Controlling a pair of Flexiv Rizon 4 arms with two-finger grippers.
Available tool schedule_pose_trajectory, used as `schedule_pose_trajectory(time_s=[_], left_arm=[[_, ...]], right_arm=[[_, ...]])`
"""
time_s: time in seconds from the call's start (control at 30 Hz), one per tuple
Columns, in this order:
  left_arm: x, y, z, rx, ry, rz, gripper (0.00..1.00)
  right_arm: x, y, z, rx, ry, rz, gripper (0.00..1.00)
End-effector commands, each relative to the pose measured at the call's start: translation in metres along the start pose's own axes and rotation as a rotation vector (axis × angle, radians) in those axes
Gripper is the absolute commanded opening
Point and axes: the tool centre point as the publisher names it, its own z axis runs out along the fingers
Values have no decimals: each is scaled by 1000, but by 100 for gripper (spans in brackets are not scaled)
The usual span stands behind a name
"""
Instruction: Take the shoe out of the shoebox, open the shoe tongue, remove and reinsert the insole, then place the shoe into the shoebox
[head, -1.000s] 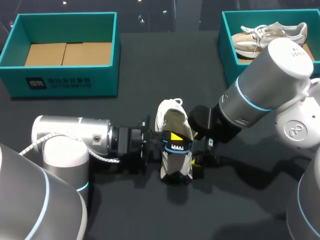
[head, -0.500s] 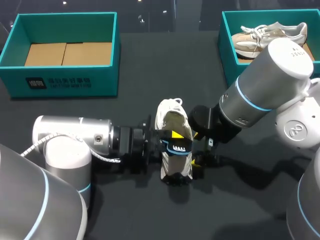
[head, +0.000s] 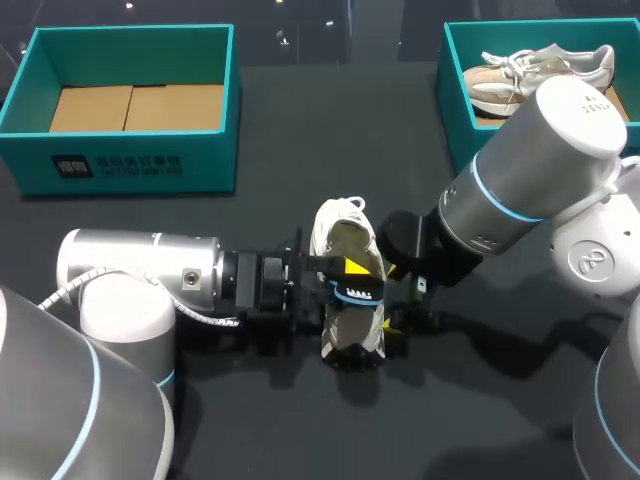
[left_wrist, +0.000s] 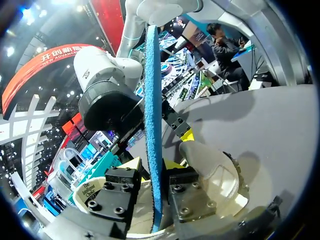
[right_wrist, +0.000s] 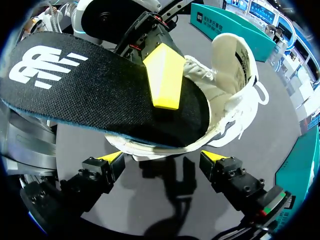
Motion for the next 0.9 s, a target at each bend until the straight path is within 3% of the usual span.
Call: schedule_pose_trajectory(time_s=[0.03,0.33,0.43,0.47,0.9], left_arm=[[3,-15,-6,-18,-6,7,24],[5,-24,-3,-81,7,37,18],[6,-24,-4,-93,6,57,9],[7,-24,-4,-92,7,57,0],[5,3,-2,-134,13,72,0]], right_arm=[[1,0,1,-1,-3,1,100],[1,0,1,-1,-3,1,100],[1,0,1,-1,-3,1,100],[1,0,1,-1,-3,1,100],[1,0,1,-1,-3,1,100]])
